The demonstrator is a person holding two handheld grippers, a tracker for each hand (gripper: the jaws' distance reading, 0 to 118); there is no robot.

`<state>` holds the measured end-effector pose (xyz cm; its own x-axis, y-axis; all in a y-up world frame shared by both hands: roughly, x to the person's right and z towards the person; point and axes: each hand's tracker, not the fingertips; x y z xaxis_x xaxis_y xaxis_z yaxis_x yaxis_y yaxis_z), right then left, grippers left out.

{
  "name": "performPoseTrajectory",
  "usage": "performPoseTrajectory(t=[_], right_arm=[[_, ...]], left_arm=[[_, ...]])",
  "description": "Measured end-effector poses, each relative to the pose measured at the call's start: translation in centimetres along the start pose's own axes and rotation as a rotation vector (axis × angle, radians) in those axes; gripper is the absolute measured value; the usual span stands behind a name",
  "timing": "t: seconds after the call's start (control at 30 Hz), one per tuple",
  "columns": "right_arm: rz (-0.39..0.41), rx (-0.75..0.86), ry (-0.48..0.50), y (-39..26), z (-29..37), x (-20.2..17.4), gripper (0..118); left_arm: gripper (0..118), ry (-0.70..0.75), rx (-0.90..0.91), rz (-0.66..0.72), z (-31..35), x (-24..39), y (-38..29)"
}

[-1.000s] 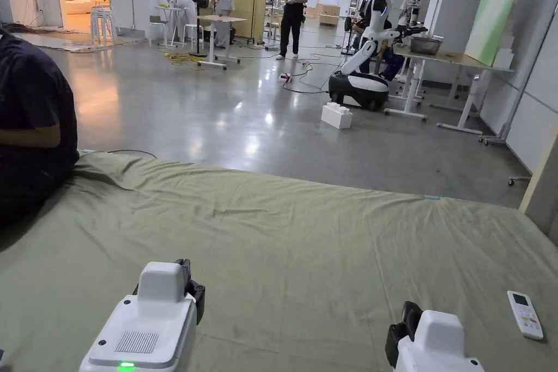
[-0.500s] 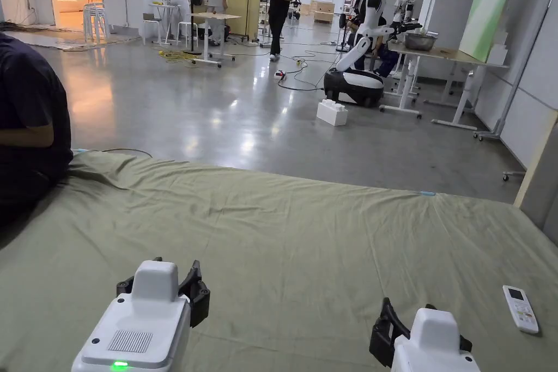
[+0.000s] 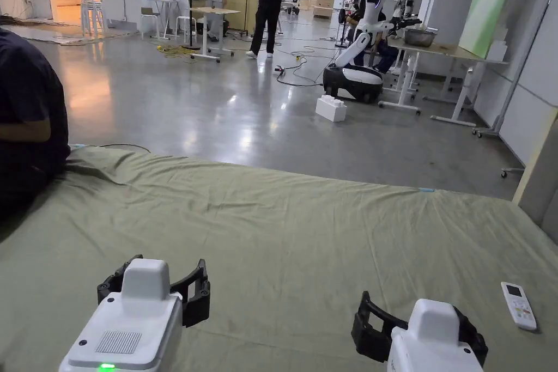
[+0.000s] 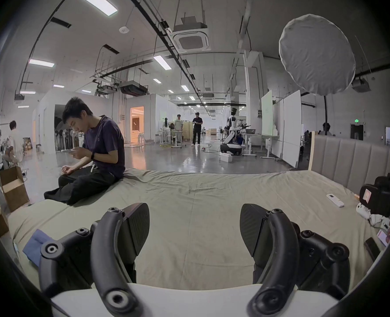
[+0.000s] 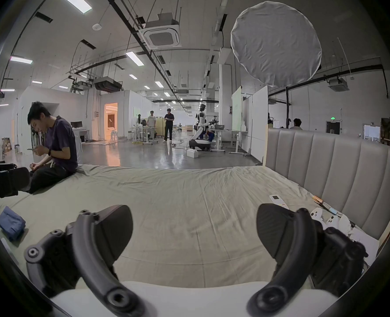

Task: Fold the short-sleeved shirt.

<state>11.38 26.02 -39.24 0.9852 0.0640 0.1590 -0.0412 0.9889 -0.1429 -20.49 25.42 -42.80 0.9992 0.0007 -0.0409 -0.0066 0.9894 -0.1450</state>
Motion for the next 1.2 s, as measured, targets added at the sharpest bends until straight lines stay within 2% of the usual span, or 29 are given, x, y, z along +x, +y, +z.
performPoseTrajectory(t=[0.1, 0.2, 0.27, 0.4, 0.53, 0.67, 0.87, 0.97, 1.1, 1.2], right_arm=[[-0.006, -0.010, 0.009, 0.2, -0.2, 0.0, 118], [0.073, 0.043, -0.034, 0.7, -0.1, -0.3, 118], [0.022, 0.016, 0.007, 0.5, -0.3, 0.0, 118], [0.006, 0.026, 0.029, 1.1, -0.5, 0.1, 118], [-0.055, 0.015, 0.051, 1.7, -0.7, 0.1, 118], [-0.048, 0.009, 0.029, 2.4, -0.9, -0.5, 118], [-0.038, -0.010, 0.026, 2.9, -0.9, -1.1, 118], [-0.071, -0.025, 0.024, 3.1, -0.9, -1.1, 118], [-0.159, -0.117, 0.005, 3.3, -1.2, -1.0, 118], [-0.139, -0.098, -0.012, 3.7, -1.3, -1.2, 118]], left_arm=[[86, 0.007, -0.006, 0.018, -0.2, -0.4, 0.0], [91, 0.044, -0.007, 0.012, -0.3, -0.6, -0.1], [92, 0.035, -0.003, 0.014, -0.4, -1.0, 0.0], [92, 0.011, 0.001, 0.018, -0.4, -1.4, 0.1], [92, -0.016, 0.011, 0.033, -0.5, -2.0, 0.4], [93, -0.019, 0.009, 0.103, -0.7, -2.7, 0.7], [93, -0.013, 0.007, 0.079, -0.8, -2.9, 0.7], [93, -0.025, 0.007, 0.071, -0.8, -3.0, 0.8], [93, -0.027, 0.004, 0.045, -0.7, -3.0, 1.1], [93, -0.036, 0.005, 0.041, -0.6, -3.0, 1.3]])
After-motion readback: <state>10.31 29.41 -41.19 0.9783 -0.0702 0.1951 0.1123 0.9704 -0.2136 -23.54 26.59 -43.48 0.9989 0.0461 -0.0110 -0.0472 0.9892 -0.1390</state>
